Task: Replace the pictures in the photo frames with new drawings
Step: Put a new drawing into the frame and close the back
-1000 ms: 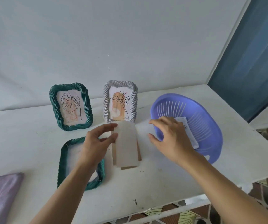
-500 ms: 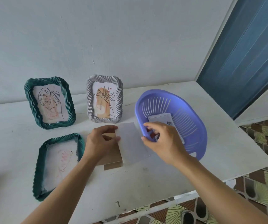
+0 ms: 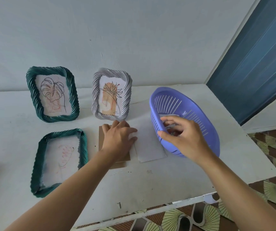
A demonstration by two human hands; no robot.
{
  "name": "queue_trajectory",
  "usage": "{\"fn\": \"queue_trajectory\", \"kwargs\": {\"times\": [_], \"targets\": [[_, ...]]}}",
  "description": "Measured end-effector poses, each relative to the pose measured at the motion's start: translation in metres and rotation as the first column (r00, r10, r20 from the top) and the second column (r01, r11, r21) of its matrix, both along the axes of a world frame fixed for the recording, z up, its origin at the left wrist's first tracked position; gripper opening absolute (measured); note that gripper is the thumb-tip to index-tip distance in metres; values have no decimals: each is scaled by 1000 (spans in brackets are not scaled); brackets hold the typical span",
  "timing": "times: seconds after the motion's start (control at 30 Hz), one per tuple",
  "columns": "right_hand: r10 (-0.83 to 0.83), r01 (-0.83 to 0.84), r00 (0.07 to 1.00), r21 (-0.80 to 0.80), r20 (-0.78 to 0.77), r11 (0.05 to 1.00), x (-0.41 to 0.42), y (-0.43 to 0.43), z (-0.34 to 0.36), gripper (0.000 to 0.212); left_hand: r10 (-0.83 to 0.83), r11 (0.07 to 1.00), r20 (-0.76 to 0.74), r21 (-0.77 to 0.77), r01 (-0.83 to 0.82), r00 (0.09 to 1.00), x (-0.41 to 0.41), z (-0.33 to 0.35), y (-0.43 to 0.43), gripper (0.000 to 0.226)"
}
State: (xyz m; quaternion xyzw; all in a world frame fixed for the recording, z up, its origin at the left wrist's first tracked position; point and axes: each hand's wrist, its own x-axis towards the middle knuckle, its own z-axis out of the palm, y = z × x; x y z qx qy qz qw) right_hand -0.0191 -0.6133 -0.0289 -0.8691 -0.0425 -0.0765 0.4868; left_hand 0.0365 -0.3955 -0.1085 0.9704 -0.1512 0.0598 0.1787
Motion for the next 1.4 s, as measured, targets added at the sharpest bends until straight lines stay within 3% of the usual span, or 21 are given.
{"fn": "queue_trajectory", "kwargs": {"times": [0.13, 0.27, 0.37, 0.47, 0.73, 0.9, 1.0, 1.07, 1.17, 1.23, 1.3, 1.4], "targets": [[9, -9, 1000, -5, -6, 1000, -1, 2, -3, 38, -139, 987, 110, 102, 128, 984, -6, 0, 8, 21], [22, -24, 999, -49, -44, 999, -3, 4, -7, 40, -378, 901, 87, 261, 345, 922, -28, -11, 26, 43], [27, -31, 998, -74, -56, 997, -5, 7, -10, 41, -385, 859, -63, 339, 383, 921, -34, -9, 29, 71], [24, -29, 998, -97, -53, 995, -6, 8, -11, 41, -395, 853, -157, 302, 425, 905, -29, -4, 25, 91], [24, -29, 999, -130, -43, 991, -7, 13, -10, 42, -373, 854, -224, 297, 428, 900, -28, -1, 18, 70], [18, -24, 999, -130, -48, 991, -10, 20, -13, 41, -359, 865, -237, 278, 417, 903, -26, 2, 17, 79], [21, -28, 998, -131, -52, 991, -10, 21, -13, 41, -365, 889, -229, 201, 411, 902, -25, 8, 20, 82], [26, -35, 997, -113, -79, 993, -10, 20, -11, 40, -326, 933, -136, 115, 341, 936, -25, 9, 23, 67], [36, -43, 993, -57, -115, 997, -9, 20, -7, 36, -161, 976, 44, -138, 166, 986, -24, 18, 23, 41], [18, -16, 992, 15, -128, 1000, -7, 17, -1, 29, -90, 936, 85, -332, 114, 992, -22, 36, 17, 30], [-41, 48, 992, 59, -119, 997, 0, 8, 5, 19, -102, 882, 154, -443, 161, 983, -18, 56, 9, 20], [-173, 172, 984, -39, -40, 984, 16, -14, 9, 11, -216, 856, 206, -430, 287, 954, -4, 79, -10, 15]]}}
